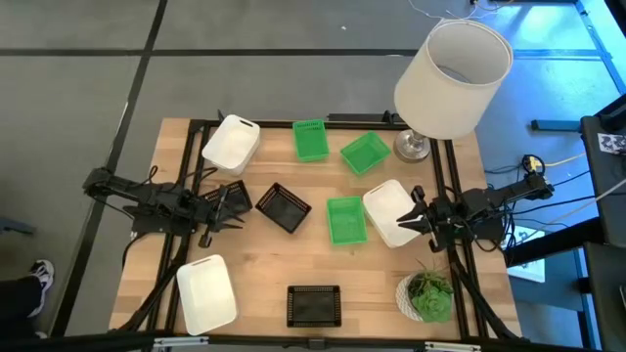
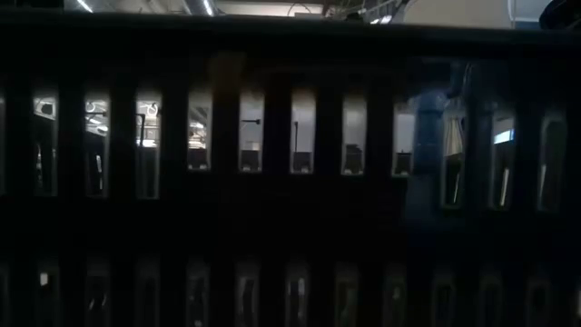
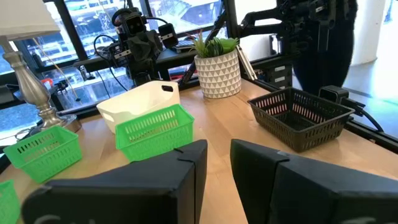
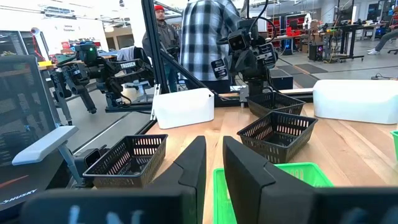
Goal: Stack baskets by color
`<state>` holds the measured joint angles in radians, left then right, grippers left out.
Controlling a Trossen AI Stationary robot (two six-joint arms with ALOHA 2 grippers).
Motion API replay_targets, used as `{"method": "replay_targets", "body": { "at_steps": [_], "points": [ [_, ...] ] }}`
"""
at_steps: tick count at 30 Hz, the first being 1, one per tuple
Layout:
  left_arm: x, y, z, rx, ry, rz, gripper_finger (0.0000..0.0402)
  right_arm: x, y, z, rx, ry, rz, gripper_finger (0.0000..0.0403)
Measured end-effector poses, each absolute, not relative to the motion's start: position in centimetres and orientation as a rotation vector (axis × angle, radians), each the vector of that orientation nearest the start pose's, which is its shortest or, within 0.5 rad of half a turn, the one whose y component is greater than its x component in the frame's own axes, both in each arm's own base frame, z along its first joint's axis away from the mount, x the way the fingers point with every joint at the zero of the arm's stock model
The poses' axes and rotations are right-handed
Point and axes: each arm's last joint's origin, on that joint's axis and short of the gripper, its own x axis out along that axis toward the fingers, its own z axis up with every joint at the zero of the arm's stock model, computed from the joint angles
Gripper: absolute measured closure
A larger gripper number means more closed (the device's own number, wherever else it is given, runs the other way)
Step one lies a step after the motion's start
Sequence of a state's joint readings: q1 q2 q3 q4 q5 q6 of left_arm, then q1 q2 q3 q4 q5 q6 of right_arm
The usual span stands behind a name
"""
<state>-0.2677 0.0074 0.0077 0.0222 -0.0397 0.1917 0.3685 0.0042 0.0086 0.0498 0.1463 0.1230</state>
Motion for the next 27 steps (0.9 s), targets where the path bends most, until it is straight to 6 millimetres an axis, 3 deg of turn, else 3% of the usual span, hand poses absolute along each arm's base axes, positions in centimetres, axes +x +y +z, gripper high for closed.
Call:
{"method": "replay_targets", "body": {
  "at_steps": [27],
  "points": [
    [9.45,-2.47,16.76,0.187,-0.044,-0.225,0.0337,9.19,3.12,17.17,0.082,-0.053,0.232,0.0347]
  ]
}}
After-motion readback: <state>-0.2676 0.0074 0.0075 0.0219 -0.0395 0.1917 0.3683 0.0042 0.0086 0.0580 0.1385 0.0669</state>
